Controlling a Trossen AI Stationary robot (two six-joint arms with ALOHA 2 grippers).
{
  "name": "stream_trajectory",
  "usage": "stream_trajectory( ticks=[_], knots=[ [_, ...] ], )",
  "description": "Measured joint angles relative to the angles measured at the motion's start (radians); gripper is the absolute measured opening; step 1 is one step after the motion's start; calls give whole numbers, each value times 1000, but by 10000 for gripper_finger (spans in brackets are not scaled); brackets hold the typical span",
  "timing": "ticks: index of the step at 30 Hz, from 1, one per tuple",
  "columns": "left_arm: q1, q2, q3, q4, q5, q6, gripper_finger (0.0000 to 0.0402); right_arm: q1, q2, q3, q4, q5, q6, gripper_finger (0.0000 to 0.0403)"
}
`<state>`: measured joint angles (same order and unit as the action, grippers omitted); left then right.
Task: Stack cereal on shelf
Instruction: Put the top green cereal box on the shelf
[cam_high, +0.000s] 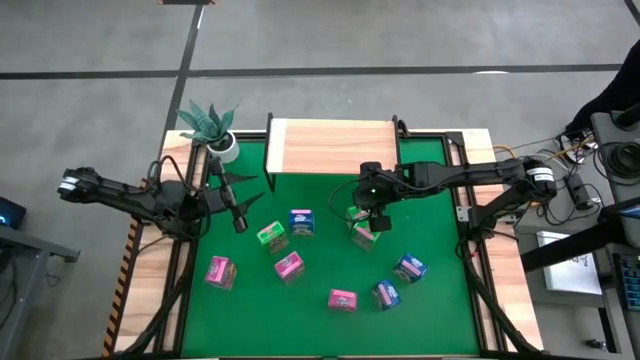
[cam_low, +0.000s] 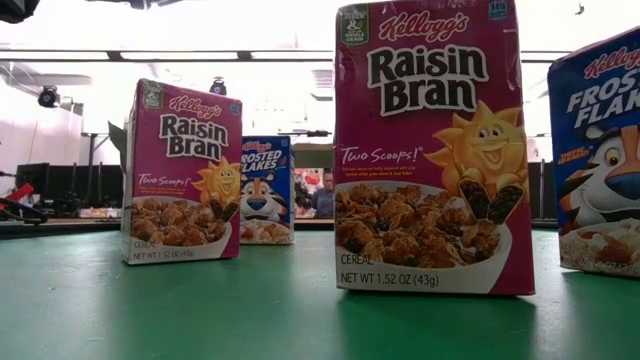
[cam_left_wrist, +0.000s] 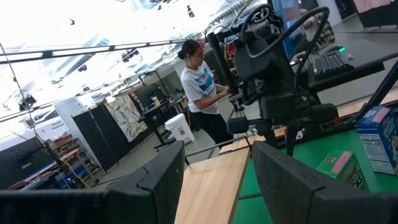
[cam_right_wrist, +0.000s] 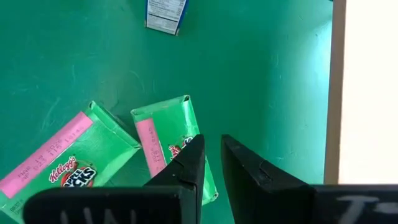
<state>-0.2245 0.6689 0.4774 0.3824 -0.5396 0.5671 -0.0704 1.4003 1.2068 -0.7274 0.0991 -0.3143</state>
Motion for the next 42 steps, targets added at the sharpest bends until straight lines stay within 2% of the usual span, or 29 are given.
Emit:
stream_trajectory(
  ticks=[10, 15, 18, 23, 28, 35, 42],
  knots=[
    [0, 0, 0, 9, 0, 0, 173, 0, 12, 0, 21, 5, 7, 43],
    [0, 0, 0, 10, 0, -1, 173, -9, 14, 7, 58, 8, 74, 51],
    [0, 0, 0, 13, 0, -4, 173, -13, 14, 30, 45, 8, 107, 78],
    [0, 0, 0, 15, 0, -8, 173, -11, 14, 59, 17, 4, 154, 150],
    [0, 0, 0, 15, 0, -8, 173, -11, 14, 81, -49, 6, 71, 210],
    [0, 0, 0, 21, 0, -8, 173, -4, 14, 87, -120, -4, 150, 246],
    [0, 1, 0, 23, 0, -8, 173, -2, 14, 86, -181, -99, 214, 271]
  ],
)
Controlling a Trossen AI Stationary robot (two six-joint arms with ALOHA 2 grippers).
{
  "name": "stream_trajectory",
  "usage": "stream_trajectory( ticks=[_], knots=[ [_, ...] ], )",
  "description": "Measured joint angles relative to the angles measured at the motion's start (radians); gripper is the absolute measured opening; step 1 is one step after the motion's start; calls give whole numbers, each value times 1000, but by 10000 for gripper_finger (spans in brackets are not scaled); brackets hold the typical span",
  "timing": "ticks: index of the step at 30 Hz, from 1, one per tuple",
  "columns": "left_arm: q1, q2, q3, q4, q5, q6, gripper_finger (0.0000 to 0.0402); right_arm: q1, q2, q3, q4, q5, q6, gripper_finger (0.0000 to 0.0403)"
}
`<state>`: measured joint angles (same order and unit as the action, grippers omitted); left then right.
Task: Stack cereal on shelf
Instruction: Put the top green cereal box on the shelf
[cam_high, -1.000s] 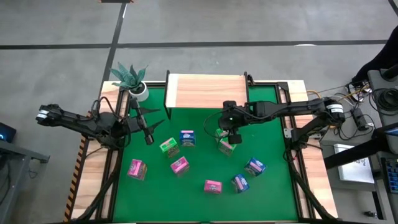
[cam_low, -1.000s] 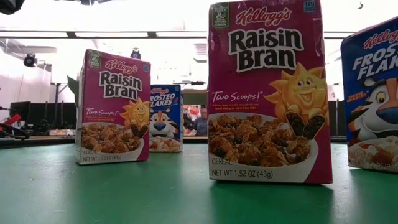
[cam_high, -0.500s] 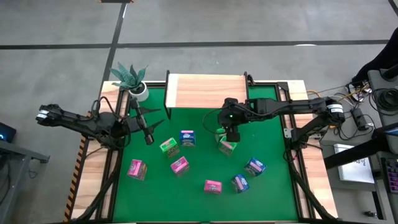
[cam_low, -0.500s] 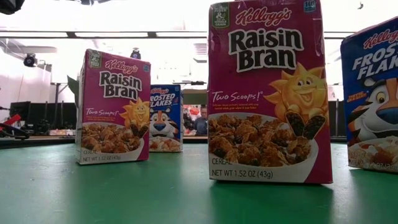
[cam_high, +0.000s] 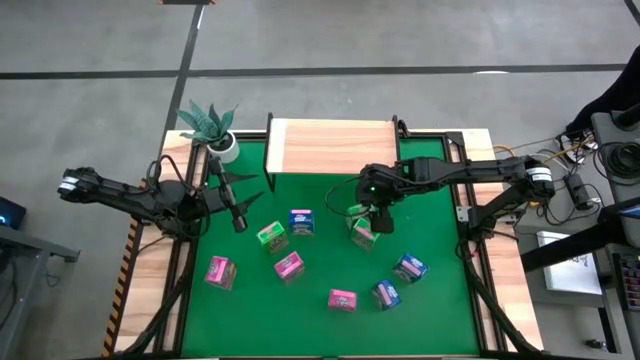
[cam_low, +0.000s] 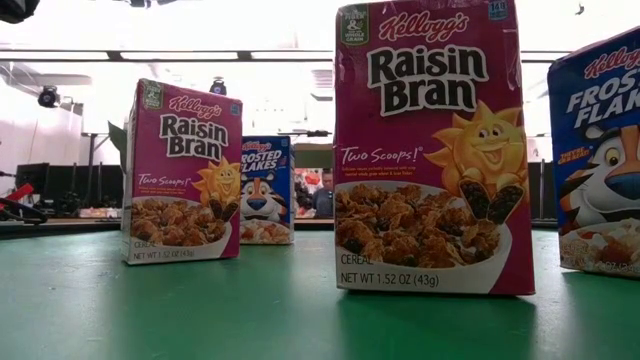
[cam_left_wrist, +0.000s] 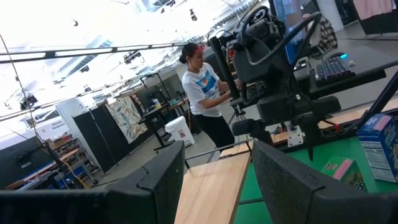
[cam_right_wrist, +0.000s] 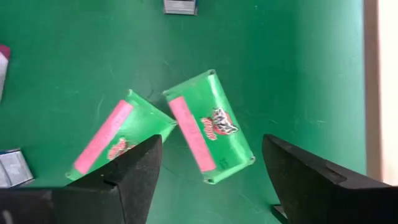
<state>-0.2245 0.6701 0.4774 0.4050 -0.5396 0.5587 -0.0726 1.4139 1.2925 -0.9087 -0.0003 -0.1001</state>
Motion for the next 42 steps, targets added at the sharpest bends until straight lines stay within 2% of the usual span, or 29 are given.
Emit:
stream_trajectory(
  ticks=[5, 15, 26, 42],
  knots=[
    [0, 0, 0, 6, 0, -2, 173, 3, 0, -11, 4, 4, -17, 278],
    [0, 0, 0, 6, 0, -7, 173, 3, 14, -68, 30, 82, -51, 268],
    [0, 4, 0, 8, 0, -10, 173, 3, 125, -64, 52, 82, -102, 260],
    [0, 11, 0, 11, 0, -10, 173, 2, 100, -59, 54, 80, -93, 193]
  ],
)
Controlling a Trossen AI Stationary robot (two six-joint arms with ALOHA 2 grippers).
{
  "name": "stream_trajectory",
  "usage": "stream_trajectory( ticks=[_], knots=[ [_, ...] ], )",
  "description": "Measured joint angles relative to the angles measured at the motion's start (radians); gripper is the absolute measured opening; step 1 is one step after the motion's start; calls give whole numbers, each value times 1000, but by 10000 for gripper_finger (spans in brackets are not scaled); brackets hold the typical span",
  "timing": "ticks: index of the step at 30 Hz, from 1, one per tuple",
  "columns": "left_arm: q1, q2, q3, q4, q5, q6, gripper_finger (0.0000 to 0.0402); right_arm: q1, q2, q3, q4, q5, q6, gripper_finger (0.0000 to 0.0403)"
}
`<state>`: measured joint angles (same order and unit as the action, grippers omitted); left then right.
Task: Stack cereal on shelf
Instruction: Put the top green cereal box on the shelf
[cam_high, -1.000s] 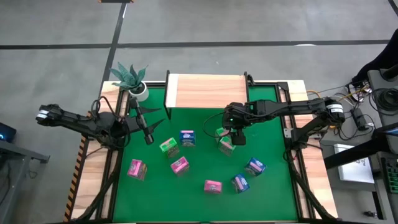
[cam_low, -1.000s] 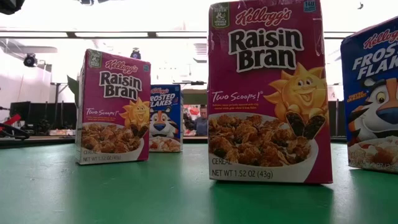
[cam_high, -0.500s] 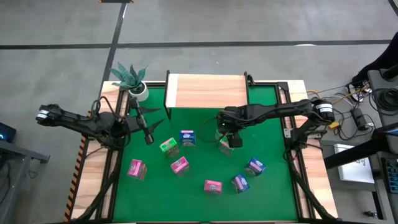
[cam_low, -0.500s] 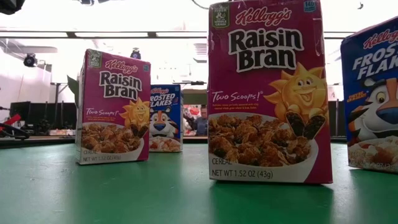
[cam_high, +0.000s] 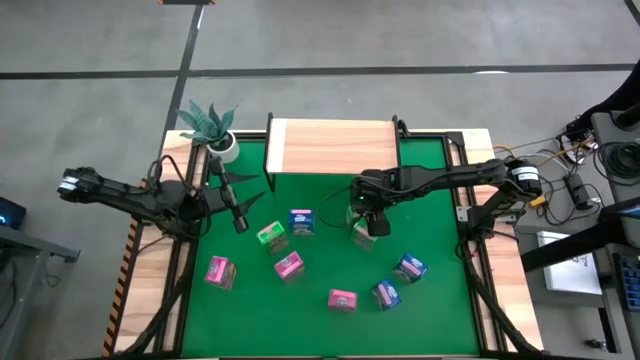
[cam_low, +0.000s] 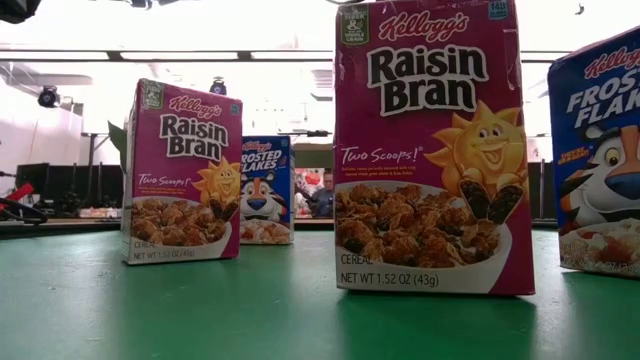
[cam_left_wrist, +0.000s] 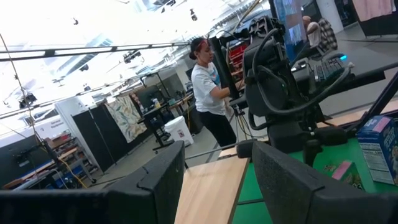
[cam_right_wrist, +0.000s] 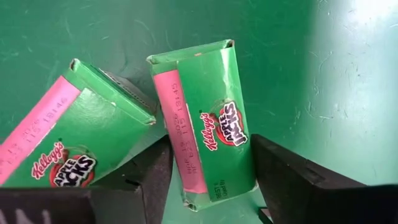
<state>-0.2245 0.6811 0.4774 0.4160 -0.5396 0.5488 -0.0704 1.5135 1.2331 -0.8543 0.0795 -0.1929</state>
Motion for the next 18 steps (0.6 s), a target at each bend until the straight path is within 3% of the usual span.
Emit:
stream_trajectory(
  ticks=[10, 18],
  knots=[
    [0, 0, 0, 2, 0, 0, 173, 0, 0, 7, -1, 0, 17, 167],
    [0, 0, 0, 2, 0, 0, 173, -2, -1, 145, -67, 2, 62, 167]
  ],
)
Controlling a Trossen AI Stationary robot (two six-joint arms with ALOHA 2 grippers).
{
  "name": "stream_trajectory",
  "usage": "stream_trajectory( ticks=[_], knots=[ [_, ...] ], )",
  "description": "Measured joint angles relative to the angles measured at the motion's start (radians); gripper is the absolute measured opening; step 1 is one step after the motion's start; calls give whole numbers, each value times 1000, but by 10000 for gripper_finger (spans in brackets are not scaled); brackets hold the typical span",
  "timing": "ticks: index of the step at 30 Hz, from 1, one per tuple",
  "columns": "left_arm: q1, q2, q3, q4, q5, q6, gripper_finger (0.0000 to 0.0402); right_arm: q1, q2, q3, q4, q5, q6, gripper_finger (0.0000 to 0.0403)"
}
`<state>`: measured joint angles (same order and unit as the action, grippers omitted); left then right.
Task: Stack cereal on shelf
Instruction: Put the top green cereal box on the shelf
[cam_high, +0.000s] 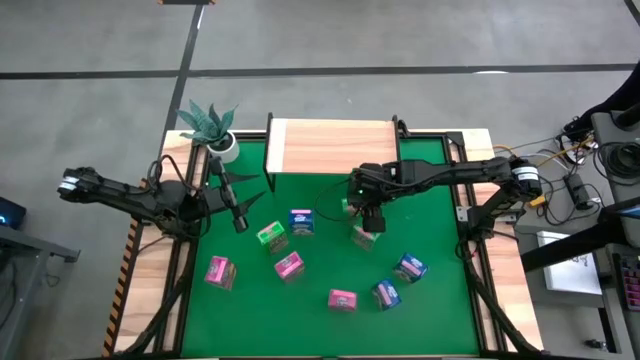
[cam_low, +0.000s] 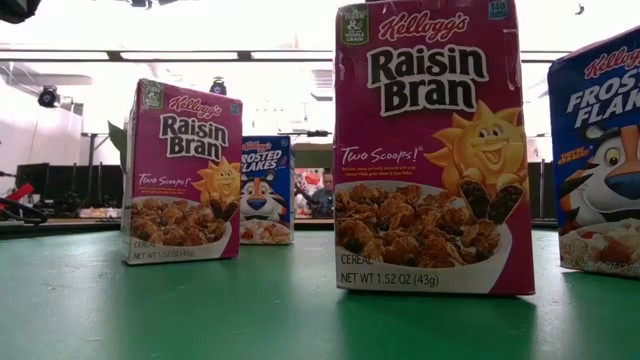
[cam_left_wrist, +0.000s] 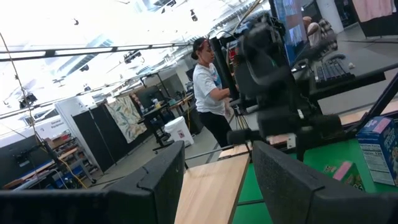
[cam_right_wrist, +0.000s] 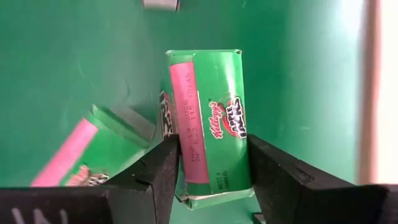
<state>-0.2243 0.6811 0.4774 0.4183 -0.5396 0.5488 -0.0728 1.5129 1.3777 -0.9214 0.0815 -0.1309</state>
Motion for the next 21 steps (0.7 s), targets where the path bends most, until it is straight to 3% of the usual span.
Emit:
stream_trajectory(
  ticks=[9, 16, 21],
  knots=[
    [0, -14, 0, 61, -2, 42, 173, -24, 0, 206, -62, 1, 68, 164],
    [0, -66, 0, 61, -133, 91, 173, -70, 14, 352, -61, -2, 71, 164],
    [0, -90, -5, 56, -135, 74, 173, -120, 72, 466, -63, 0, 33, 164]
  ],
)
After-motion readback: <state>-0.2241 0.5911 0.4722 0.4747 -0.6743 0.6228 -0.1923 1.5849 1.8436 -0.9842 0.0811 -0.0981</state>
